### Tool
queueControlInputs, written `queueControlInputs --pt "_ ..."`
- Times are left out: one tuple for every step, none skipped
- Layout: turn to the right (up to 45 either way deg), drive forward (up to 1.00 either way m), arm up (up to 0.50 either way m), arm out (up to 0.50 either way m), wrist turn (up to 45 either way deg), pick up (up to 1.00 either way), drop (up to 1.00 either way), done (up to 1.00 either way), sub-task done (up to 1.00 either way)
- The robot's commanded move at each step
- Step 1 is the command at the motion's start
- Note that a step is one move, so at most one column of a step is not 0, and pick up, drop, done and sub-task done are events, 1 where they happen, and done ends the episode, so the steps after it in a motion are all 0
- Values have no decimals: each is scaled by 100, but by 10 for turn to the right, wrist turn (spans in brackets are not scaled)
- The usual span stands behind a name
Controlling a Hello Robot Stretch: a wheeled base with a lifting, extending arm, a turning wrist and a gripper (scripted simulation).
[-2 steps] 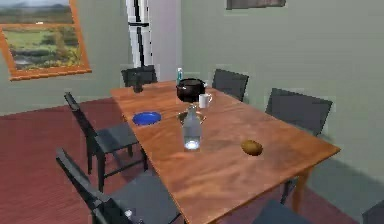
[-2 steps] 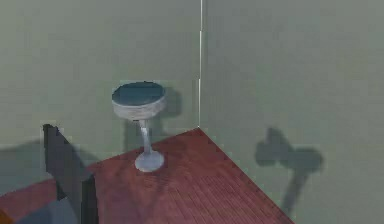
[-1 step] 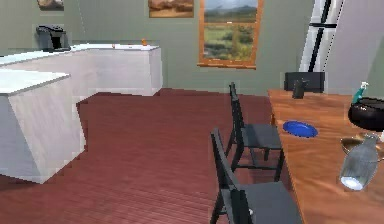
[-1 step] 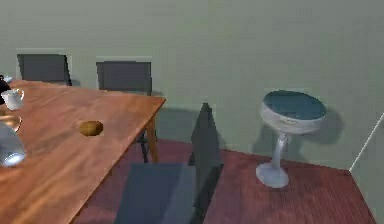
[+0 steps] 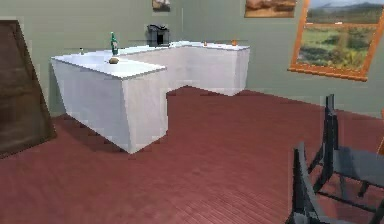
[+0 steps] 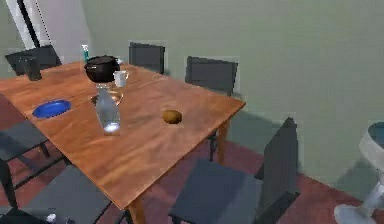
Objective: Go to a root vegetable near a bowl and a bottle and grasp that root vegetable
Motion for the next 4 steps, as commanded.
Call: queueControlInputs --pt "450 0 0 0 0 0 0 0 0" --pt "420 0 0 0 0 0 0 0 0" --pt "0 30 0 0 0 0 0 0 0" --pt "-450 0 0 0 0 0 0 0 0"
